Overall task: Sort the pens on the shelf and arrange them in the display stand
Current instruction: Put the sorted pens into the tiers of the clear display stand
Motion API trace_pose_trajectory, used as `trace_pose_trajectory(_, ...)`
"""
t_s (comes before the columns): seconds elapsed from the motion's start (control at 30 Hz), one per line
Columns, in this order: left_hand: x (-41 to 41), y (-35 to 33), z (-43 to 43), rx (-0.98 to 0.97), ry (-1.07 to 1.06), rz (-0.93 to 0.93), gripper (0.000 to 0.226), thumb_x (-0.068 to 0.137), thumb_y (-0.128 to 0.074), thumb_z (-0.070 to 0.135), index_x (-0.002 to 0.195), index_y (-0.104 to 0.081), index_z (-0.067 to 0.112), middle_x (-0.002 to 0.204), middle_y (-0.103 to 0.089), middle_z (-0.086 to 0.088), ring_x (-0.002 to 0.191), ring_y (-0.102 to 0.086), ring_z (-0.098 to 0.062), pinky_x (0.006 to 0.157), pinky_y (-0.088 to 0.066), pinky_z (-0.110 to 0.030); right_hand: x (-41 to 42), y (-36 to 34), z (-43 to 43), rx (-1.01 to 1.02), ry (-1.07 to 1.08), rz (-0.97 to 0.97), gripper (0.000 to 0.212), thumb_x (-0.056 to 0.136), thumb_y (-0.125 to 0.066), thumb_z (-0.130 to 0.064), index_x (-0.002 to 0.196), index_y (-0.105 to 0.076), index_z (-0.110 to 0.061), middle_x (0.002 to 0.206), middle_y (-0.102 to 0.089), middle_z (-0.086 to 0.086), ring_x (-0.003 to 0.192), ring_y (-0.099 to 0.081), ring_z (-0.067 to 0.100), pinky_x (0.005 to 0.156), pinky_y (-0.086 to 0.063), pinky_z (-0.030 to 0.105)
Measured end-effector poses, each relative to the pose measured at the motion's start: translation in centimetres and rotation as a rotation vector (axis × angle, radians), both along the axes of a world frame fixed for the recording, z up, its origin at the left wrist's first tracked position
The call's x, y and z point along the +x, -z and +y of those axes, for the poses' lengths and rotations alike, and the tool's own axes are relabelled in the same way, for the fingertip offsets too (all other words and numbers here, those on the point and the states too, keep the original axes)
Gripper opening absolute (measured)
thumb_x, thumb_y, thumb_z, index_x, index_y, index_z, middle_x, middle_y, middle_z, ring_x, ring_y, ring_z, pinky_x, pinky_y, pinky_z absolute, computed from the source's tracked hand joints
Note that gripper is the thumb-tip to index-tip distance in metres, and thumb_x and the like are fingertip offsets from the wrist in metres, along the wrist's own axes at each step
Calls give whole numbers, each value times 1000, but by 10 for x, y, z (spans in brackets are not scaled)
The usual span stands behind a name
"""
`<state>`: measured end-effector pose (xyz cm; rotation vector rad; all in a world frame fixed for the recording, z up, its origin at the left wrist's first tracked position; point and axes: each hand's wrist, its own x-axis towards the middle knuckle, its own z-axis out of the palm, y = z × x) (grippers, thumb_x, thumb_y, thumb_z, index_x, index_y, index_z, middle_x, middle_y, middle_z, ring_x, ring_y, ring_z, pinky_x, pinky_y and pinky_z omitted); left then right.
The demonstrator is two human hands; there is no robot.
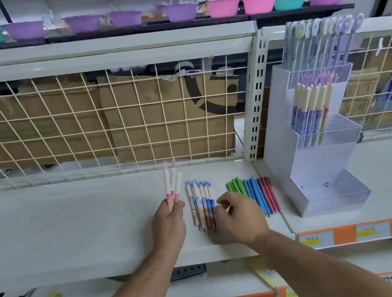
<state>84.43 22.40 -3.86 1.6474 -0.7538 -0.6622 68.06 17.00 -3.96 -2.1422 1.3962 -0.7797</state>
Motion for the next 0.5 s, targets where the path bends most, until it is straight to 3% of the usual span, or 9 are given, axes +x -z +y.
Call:
trace_pose_trajectory(0.07, -16, -5, -7, -45, 45, 156, 14, 98, -56, 16, 100, -69, 11, 77, -63, 26, 74, -58, -8, 61, -40, -24, 2, -13, -2, 56, -4, -133, 15, 93, -61, -29, 103, -70, -21, 91, -66, -14, 80, -61, 2, 74, -54, 24)
trace_pose_trajectory(0.17, -45, -17, -12, -84, 123, 329, 19, 96, -54, 4, 89, -70, 14, 70, -66, 11, 66, -58, -13, 61, -47, -26, 0, -37, -8, 187, -22, -354, 9, 89, -67, -25, 92, -72, -18, 84, -72, -8, 77, -64, 5, 69, -52, 24)
trace_pose_trajectory(0.23, -64, -22, -15, -56, 178, 305, 23, 94, -50, 3, 83, -68, 13, 64, -58, -3, 59, -50, -21, 55, -40, -30, -8, -50, -12, 254, -52, -451, 12, 86, -73, -27, 88, -72, -16, 81, -73, -2, 71, -65, 8, 61, -51, 24)
trace_pose_trajectory(0.33, -89, -29, -21, -48, 241, 246, 28, 93, -48, 5, 75, -65, 18, 57, -52, 1, 57, -45, -18, 50, -33, -26, -29, -59, -20, 236, -73, -490, 26, 83, -81, -28, 82, -68, -6, 70, -67, 7, 61, -58, 8, 60, -51, 26)
trace_pose_trajectory(0.4, -106, -36, -24, -40, 265, 229, 23, 97, -51, 13, 88, -70, 20, 65, -64, 1, 64, -57, -16, 54, -42, -25, -45, -60, -30, 221, -57, -496, 26, 83, -81, -26, 78, -66, -5, 68, -66, 10, 60, -58, 9, 60, -52, 29)
trace_pose_trajectory(0.5, -131, -40, -32, -43, 332, 260, 21, 102, -49, 21, 110, -69, 21, 96, -74, -7, 90, -69, -18, 70, -54, -31, -72, -64, -43, 224, -54, -504, 22, 84, -79, -21, 73, -65, -9, 63, -64, 1, 59, -59, 8, 60, -52, 27)
